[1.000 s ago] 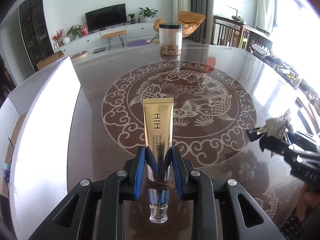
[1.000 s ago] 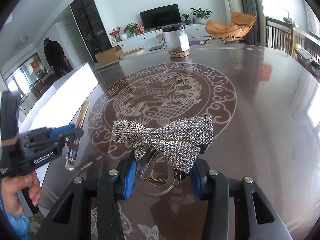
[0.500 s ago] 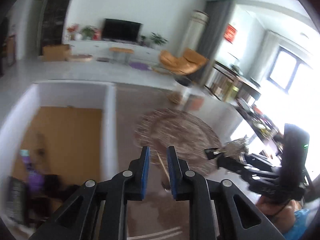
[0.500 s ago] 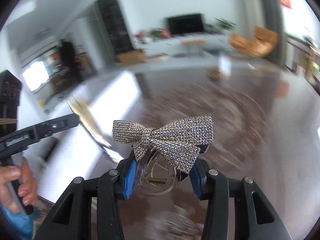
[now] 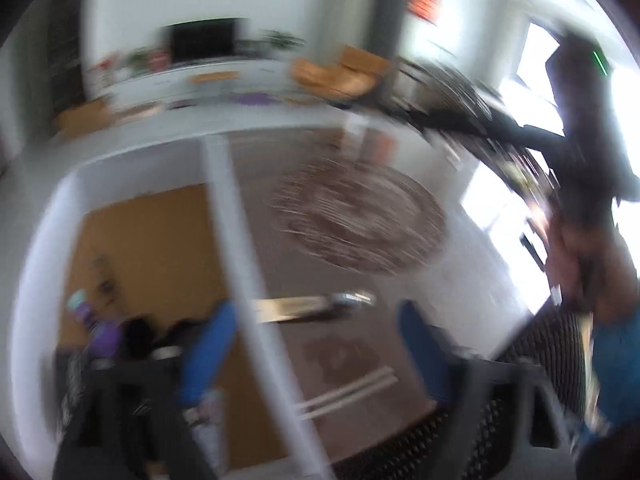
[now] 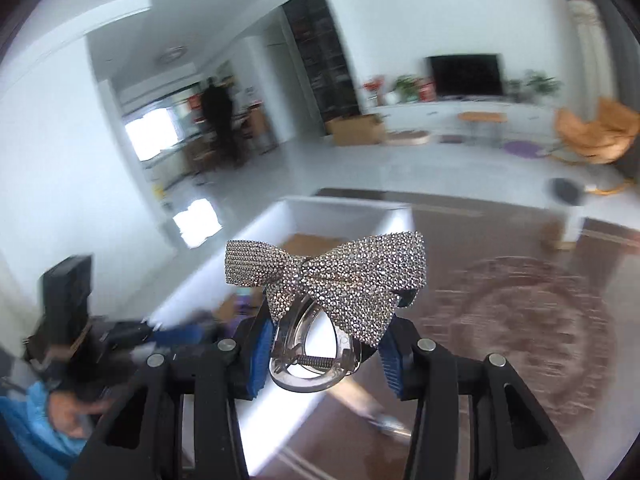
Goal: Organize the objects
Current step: 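Carry the gold tube and bow clip over the white cardboard bin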
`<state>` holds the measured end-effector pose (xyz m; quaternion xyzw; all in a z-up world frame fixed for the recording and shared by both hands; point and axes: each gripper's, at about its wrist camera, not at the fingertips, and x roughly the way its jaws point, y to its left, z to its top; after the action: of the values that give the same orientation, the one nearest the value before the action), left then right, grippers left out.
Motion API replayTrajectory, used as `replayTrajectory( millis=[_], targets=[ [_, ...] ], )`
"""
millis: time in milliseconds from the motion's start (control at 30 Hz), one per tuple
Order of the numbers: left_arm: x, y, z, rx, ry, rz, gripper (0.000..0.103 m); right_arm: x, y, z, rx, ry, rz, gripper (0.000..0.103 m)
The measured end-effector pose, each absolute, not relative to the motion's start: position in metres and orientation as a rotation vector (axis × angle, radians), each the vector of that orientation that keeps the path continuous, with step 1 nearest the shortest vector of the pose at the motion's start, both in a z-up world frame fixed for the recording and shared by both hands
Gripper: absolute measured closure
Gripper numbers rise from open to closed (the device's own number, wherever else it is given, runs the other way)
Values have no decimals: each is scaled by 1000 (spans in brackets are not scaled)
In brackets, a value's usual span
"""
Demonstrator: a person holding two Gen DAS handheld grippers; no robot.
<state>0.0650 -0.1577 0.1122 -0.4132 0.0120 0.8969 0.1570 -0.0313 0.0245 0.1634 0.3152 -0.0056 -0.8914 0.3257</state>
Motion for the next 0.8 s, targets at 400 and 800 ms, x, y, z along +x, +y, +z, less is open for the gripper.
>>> replayTrajectory(
  millis=[400,800],
  targets=[
    [-43,-37,-7,-1542,1107,1718,14,15,170,150,930,-150,-2536,57],
    [-74,-30,-29,-1649,1016,1694,79,39,202,164,868,-231,-2561,57]
  ],
)
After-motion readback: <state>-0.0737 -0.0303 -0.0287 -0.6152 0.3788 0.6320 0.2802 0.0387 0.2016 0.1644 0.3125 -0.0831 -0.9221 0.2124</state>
